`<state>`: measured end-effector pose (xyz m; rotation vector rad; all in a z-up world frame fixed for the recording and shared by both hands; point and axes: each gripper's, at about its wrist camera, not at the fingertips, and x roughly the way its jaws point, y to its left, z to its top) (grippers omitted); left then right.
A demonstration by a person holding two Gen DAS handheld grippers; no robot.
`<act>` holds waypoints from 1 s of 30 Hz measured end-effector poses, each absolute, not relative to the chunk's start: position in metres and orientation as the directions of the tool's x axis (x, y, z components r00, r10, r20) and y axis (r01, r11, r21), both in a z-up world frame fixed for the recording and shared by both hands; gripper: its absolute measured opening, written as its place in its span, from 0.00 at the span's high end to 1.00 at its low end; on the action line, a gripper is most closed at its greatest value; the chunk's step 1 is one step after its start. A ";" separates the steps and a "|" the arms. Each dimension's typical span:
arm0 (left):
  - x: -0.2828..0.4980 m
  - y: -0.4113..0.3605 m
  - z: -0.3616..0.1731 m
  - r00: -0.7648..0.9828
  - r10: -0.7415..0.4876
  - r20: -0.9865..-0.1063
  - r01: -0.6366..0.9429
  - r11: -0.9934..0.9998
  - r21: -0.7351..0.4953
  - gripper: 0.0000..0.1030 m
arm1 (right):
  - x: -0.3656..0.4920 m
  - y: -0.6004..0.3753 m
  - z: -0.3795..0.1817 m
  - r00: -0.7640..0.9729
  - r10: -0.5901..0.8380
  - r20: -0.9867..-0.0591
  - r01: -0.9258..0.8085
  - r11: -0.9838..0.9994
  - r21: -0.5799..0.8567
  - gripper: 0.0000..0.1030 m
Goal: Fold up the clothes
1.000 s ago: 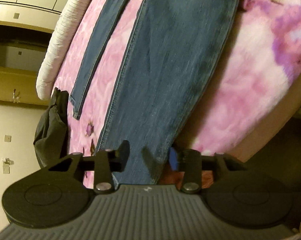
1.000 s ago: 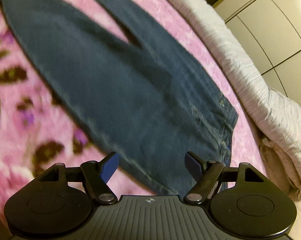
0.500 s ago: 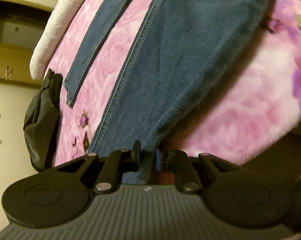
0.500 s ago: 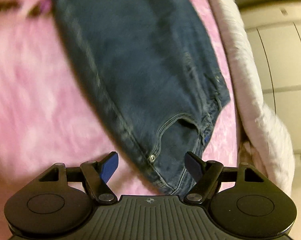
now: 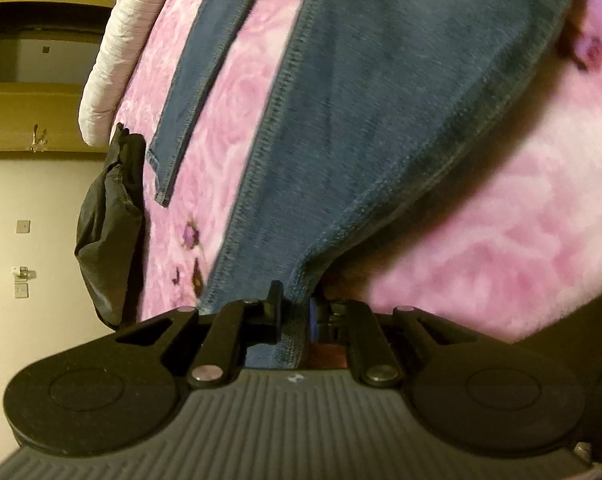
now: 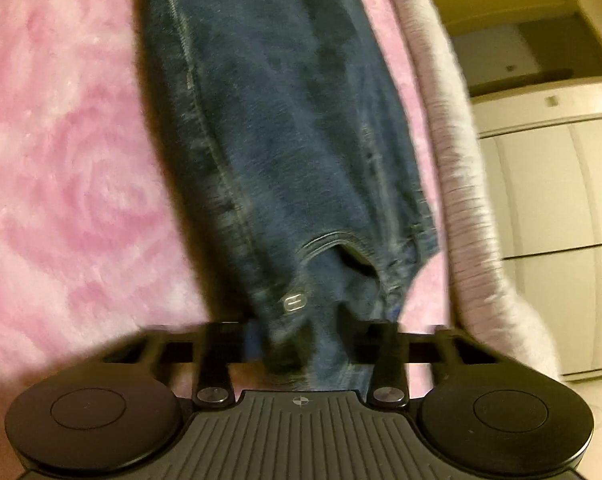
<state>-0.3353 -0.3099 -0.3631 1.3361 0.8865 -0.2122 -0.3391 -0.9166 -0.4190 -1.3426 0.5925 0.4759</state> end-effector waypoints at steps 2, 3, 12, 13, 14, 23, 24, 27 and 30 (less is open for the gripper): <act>-0.333 -0.310 -0.344 0.671 0.333 -0.662 0.604 0.271 0.749 0.90 | -0.334 -0.916 -0.408 0.738 -0.013 -0.675 -0.661 0.187 -0.726 0.89; -0.333 -0.310 -0.333 0.674 0.328 -0.662 0.605 0.268 0.749 0.90 | -0.333 -0.916 -0.400 0.729 -0.009 -0.684 -0.669 0.202 -0.715 0.89; -0.285 -0.308 -0.216 0.689 0.264 -0.675 0.603 0.308 0.736 0.90 | -0.299 -0.901 -0.269 0.723 0.017 -0.690 -0.680 0.187 -0.709 0.91; -0.274 -0.308 -0.205 0.684 0.250 -0.686 0.612 0.317 0.725 0.90 | -0.287 -0.899 -0.258 0.721 0.014 -0.692 -0.683 0.179 -0.708 0.92; -0.263 -0.309 -0.195 0.670 0.237 -0.703 0.627 0.325 0.708 0.90 | -0.276 -0.896 -0.247 0.719 0.011 -0.694 -0.686 0.171 -0.708 0.92; -0.134 -0.299 -0.168 0.488 0.116 -0.865 0.799 0.340 0.496 0.90 | -0.163 -0.859 -0.198 0.634 -0.100 -0.767 -0.755 0.134 -0.642 0.92; -0.119 -0.297 -0.171 0.460 0.105 -0.881 0.815 0.343 0.467 0.90 | -0.151 -0.856 -0.198 0.618 -0.122 -0.777 -0.766 0.132 -0.630 0.92; -0.077 -0.293 -0.182 0.391 0.083 -0.917 0.851 0.346 0.394 0.90 | -0.110 -0.845 -0.203 0.587 -0.181 -0.789 -0.774 0.158 -0.613 0.92; -0.038 -0.292 -0.194 0.343 0.073 -0.936 0.873 0.343 0.347 0.94 | -0.072 -0.833 -0.211 0.563 -0.221 -0.797 -0.782 0.172 -0.600 0.92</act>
